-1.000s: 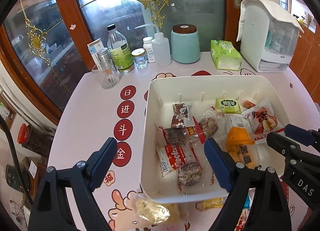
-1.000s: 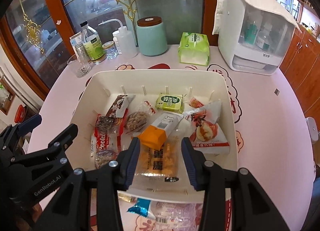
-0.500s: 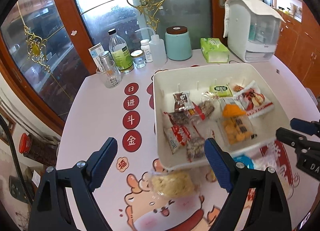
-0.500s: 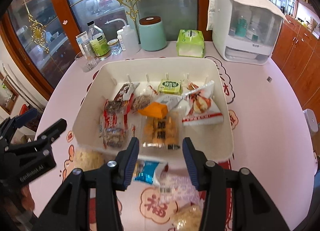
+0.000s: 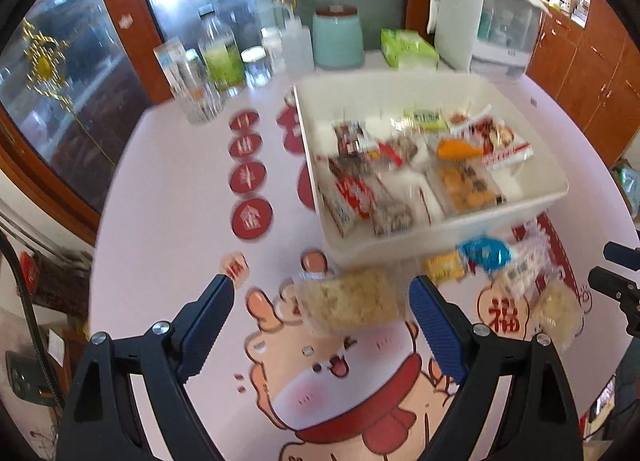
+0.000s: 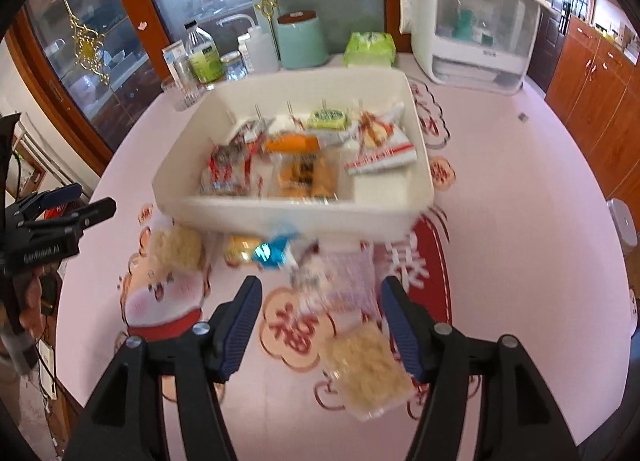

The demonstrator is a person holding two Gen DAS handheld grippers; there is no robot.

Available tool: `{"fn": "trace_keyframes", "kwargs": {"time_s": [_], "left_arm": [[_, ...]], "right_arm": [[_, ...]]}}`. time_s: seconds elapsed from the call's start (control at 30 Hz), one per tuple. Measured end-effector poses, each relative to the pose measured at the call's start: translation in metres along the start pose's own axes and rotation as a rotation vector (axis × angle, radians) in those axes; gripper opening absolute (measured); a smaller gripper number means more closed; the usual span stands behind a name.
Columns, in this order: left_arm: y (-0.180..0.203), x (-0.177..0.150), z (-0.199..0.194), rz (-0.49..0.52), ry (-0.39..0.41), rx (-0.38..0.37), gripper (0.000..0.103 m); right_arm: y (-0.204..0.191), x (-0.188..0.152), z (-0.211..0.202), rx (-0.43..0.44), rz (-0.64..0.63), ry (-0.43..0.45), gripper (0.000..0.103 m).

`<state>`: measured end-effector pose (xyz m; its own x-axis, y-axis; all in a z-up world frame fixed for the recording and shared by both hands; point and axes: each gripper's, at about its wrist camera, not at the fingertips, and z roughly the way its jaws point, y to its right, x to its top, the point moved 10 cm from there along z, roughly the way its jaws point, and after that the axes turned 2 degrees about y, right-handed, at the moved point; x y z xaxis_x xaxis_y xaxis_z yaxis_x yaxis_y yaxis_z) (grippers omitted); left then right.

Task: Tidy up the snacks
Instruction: 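Withdraw both tools from the tray toward the bread bags, then grasp a clear bread-floss bag with the left tool while the right tool grasps another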

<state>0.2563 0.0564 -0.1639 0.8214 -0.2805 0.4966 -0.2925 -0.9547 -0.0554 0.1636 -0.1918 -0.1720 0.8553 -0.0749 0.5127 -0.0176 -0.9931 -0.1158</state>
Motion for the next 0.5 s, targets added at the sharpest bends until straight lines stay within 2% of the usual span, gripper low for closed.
{"fn": "trace_keyframes", "kwargs": {"time_s": [0.3,0.5], "left_arm": [[0.004,-0.046,0.049,-0.028,-0.146,-0.036,0.089],[0.005,-0.054,0.068,-0.067,-0.178,-0.051,0.089]], "right_arm": [[0.033,-0.062,0.031,-0.018,0.04,-0.103,0.063],[0.037,-0.077,0.049,-0.029,0.011,-0.142,0.065]]}}
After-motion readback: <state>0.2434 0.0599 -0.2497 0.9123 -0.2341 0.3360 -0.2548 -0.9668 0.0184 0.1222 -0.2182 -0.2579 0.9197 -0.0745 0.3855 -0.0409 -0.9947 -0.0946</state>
